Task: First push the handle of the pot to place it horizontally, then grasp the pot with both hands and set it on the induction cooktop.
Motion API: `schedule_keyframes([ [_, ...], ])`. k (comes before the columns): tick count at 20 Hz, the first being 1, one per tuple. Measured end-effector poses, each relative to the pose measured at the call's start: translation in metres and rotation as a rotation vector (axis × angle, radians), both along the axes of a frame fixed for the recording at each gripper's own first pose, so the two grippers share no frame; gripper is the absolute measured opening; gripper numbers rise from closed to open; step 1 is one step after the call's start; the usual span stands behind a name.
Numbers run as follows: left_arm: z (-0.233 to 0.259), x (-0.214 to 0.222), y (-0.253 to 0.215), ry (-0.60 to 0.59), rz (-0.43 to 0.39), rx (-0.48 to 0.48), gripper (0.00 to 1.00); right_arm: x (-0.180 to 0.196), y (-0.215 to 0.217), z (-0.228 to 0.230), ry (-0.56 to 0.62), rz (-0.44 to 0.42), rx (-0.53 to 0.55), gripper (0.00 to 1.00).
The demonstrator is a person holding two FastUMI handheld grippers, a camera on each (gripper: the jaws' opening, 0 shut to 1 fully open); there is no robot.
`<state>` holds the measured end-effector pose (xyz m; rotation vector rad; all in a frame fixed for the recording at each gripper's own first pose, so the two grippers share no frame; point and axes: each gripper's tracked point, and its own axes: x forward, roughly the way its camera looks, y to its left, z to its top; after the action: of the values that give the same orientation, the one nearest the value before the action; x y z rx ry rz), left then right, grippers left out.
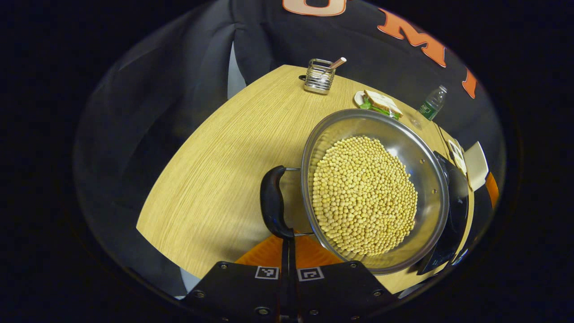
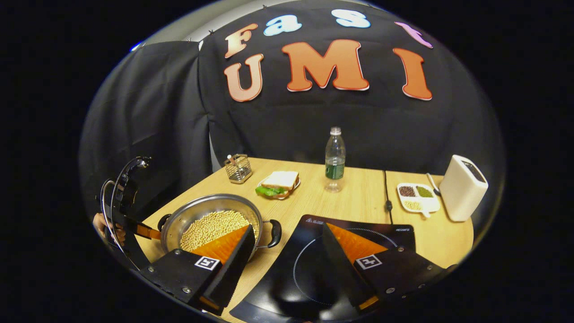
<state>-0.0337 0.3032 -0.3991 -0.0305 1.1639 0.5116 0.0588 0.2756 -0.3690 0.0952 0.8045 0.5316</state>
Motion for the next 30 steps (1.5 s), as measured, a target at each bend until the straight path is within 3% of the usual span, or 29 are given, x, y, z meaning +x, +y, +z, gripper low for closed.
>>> schedule_keyframes([
  [12,0.006,0.046,0.049,-0.042,-0.159,0.157,0.02,-0.021,0.060,-0.056,0.234,0.020,-0.016,0.90],
  [22,0.029,0.049,0.051,-0.103,-0.240,0.182,0.03,-0.029,0.079,-0.080,0.326,0.008,-0.057,0.86],
  [25,0.038,0.047,0.050,-0.126,-0.256,0.185,0.22,-0.028,0.079,-0.087,0.327,-0.007,-0.094,0.78],
  [28,0.047,0.046,0.046,-0.151,-0.275,0.184,0.28,-0.028,0.081,-0.091,0.336,-0.012,-0.105,0.74],
  [30,0.054,0.049,0.042,-0.173,-0.303,0.188,0.53,-0.028,0.083,-0.092,0.340,-0.015,-0.107,0.74],
])
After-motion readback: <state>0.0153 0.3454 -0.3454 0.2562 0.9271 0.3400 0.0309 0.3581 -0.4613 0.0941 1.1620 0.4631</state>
